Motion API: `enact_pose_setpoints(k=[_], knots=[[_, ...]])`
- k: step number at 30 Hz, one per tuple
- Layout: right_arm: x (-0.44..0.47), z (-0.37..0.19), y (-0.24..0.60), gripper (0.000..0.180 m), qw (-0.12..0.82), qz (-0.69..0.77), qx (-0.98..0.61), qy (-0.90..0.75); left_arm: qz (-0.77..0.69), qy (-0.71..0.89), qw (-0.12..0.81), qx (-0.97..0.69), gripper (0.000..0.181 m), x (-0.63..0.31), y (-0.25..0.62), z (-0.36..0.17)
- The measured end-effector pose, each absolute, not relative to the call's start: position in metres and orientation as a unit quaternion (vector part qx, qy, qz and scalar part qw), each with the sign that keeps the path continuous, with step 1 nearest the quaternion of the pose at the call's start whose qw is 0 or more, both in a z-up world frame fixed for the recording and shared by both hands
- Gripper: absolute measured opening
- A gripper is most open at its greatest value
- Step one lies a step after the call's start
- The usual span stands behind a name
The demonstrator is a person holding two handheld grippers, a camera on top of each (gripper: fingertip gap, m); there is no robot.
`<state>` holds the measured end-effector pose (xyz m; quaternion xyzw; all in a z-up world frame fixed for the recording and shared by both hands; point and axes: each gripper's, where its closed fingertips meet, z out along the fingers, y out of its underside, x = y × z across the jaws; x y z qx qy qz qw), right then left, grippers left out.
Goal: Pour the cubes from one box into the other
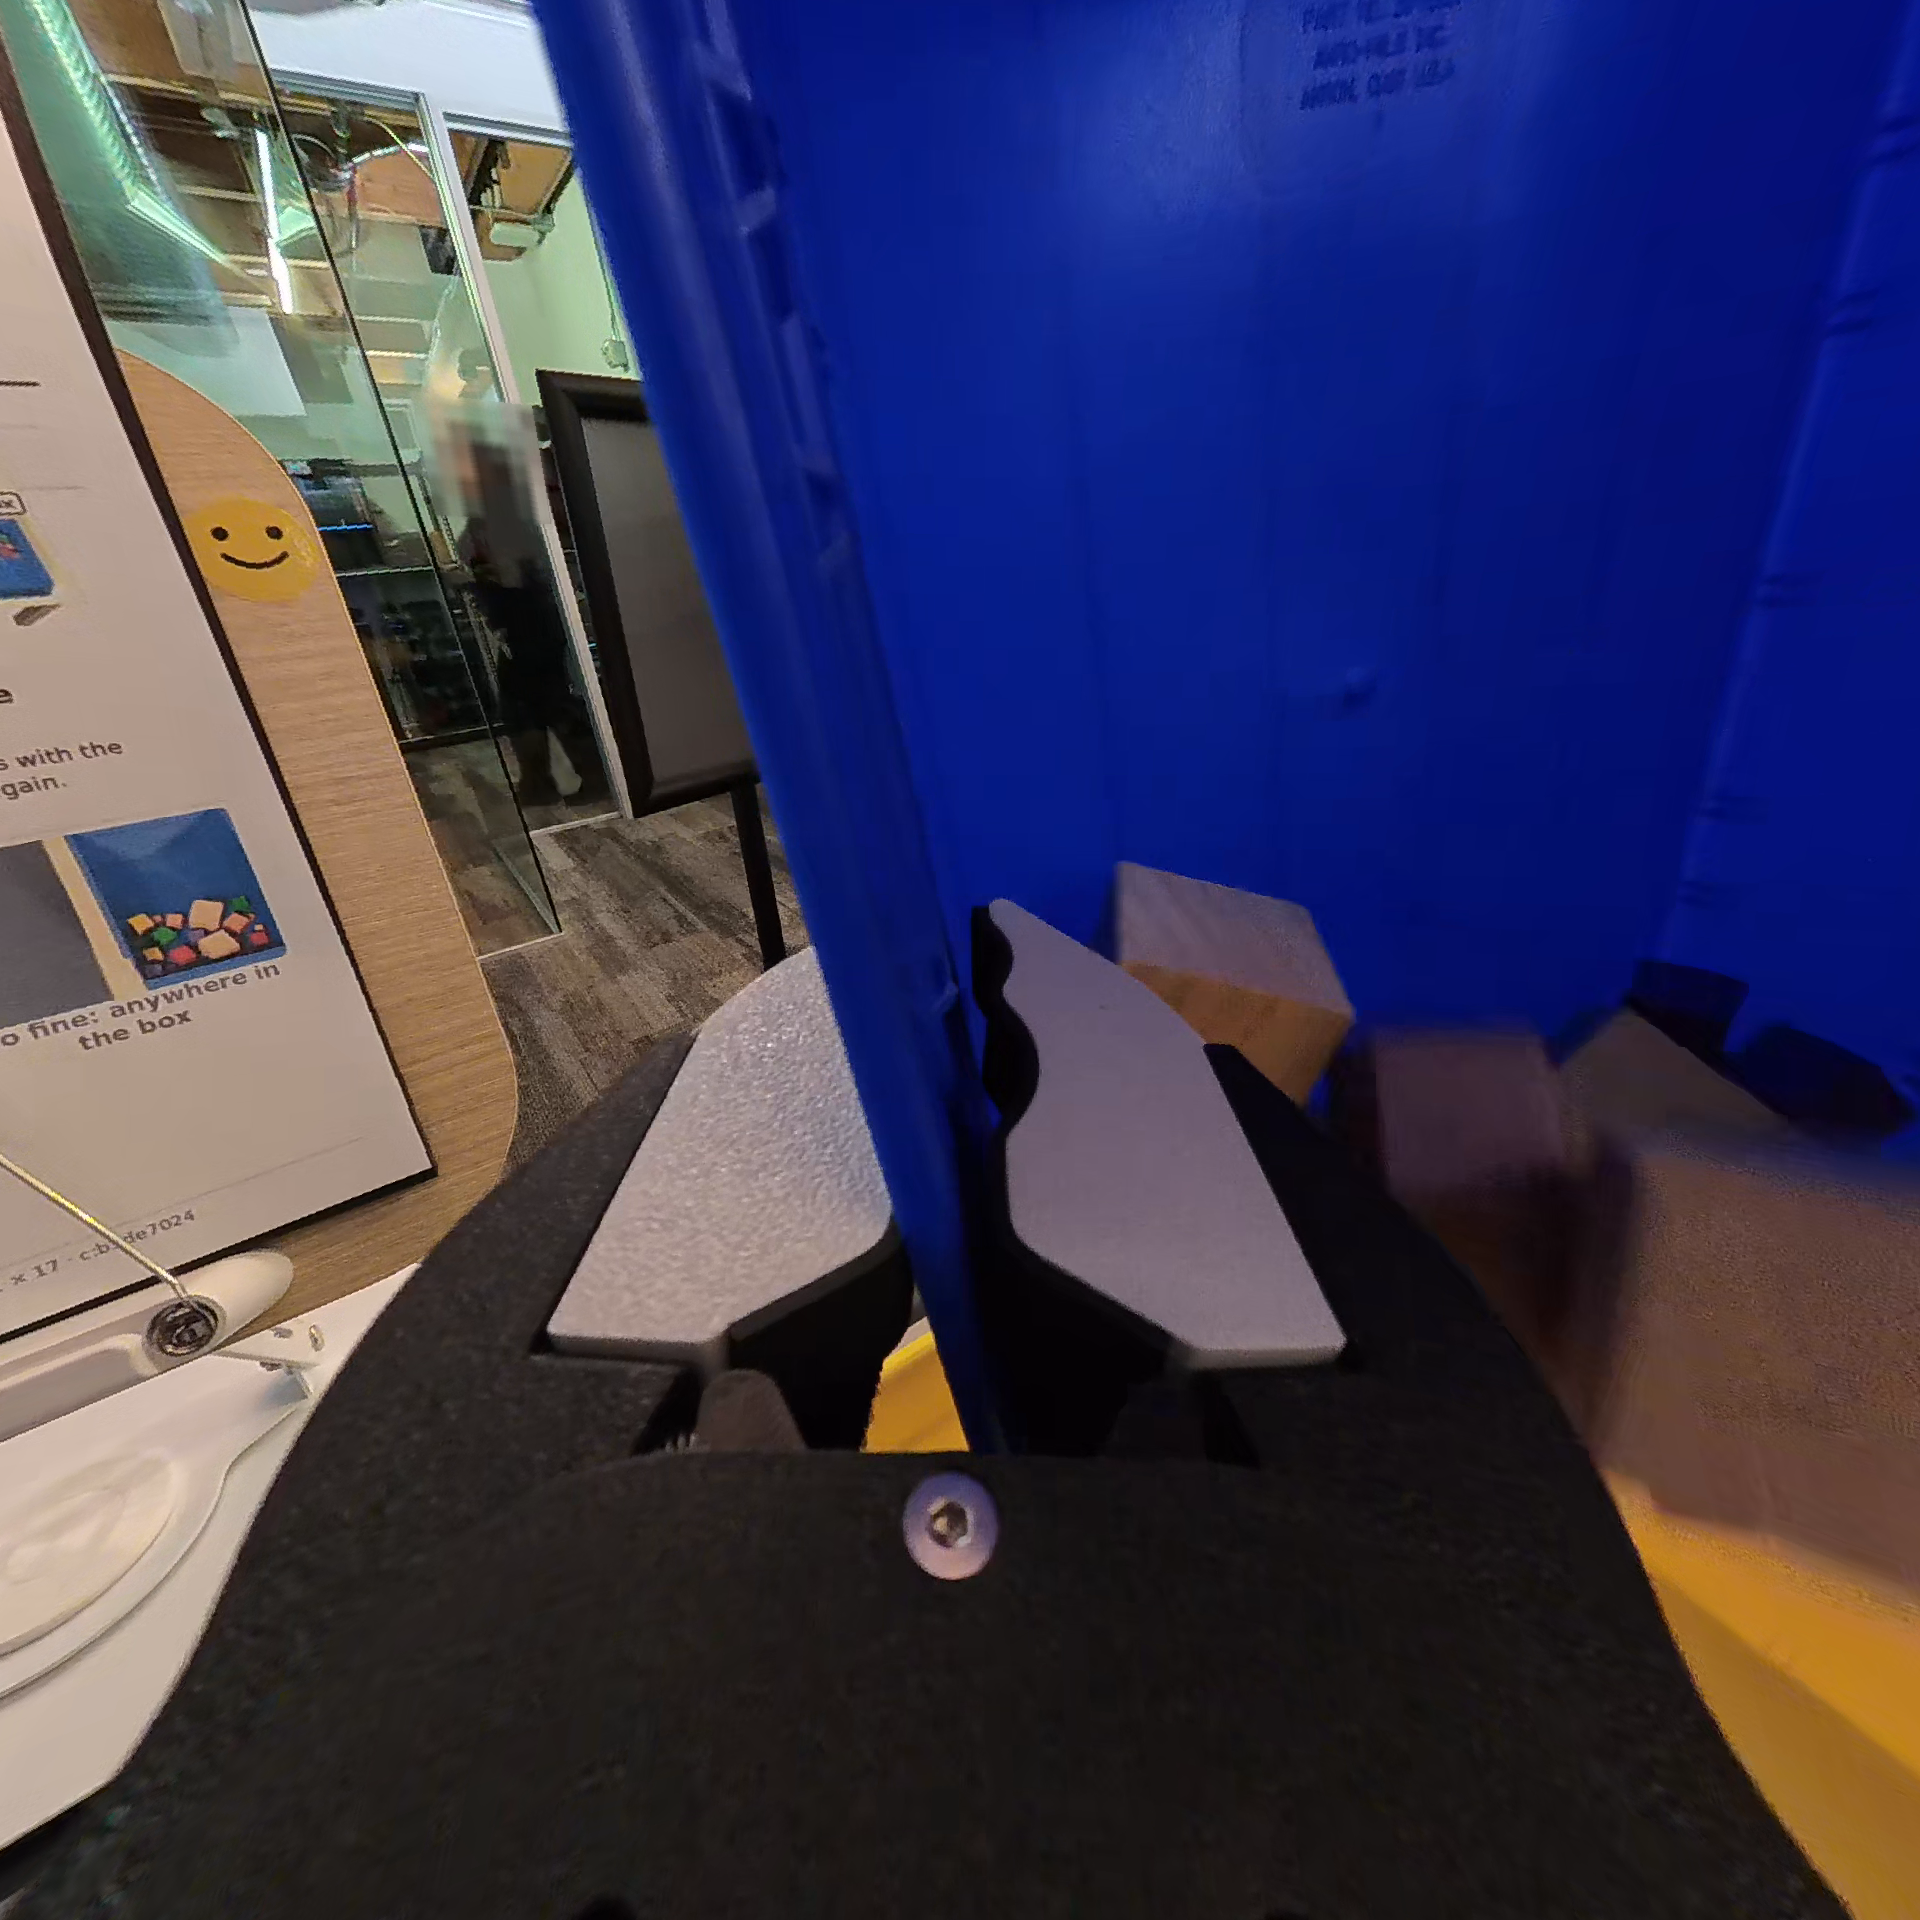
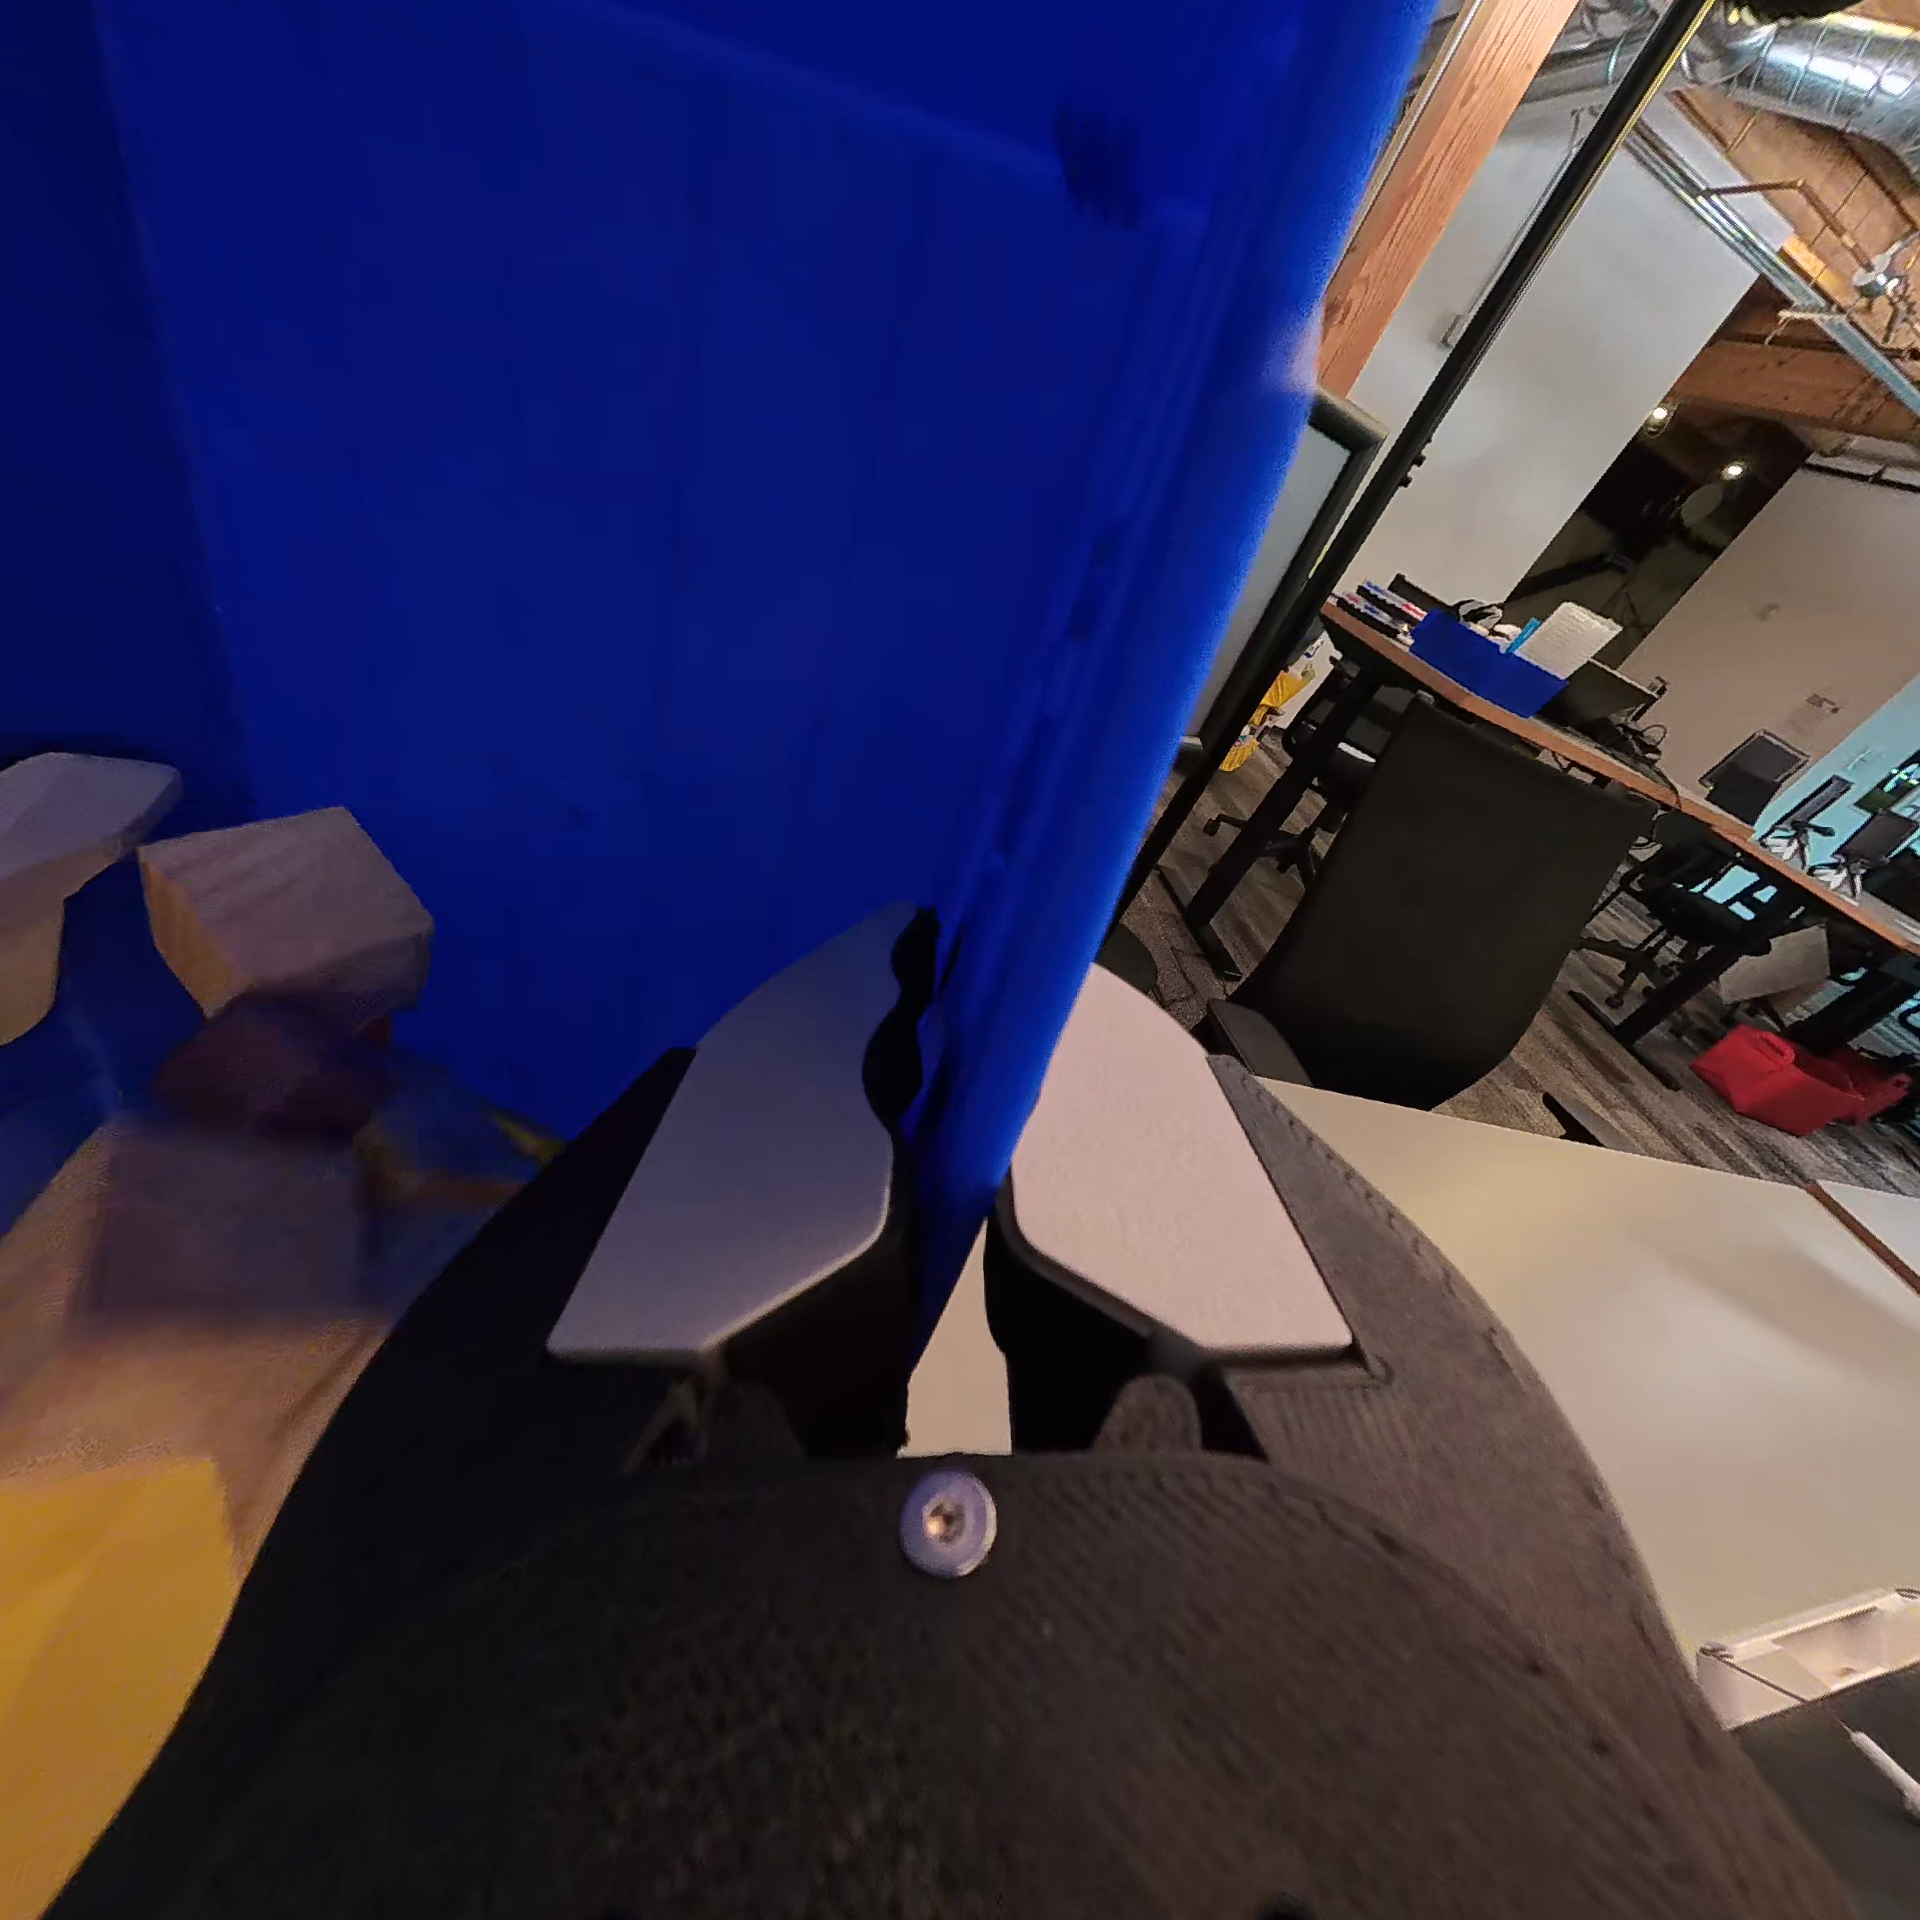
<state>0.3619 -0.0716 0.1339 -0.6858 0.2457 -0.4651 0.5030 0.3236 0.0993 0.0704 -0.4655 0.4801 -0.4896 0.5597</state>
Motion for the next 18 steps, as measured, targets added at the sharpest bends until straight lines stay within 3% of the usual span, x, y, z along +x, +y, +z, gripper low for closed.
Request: enact_pose_setpoints(k=[18], knots=[[0.338, 0.138, -0.076, 0.009, 0.528, -0.495, -0.655, 0.218, -0.506, 0.457, 0.591, -0.431, 0.007, 0.306, 0.097, 0.08]])
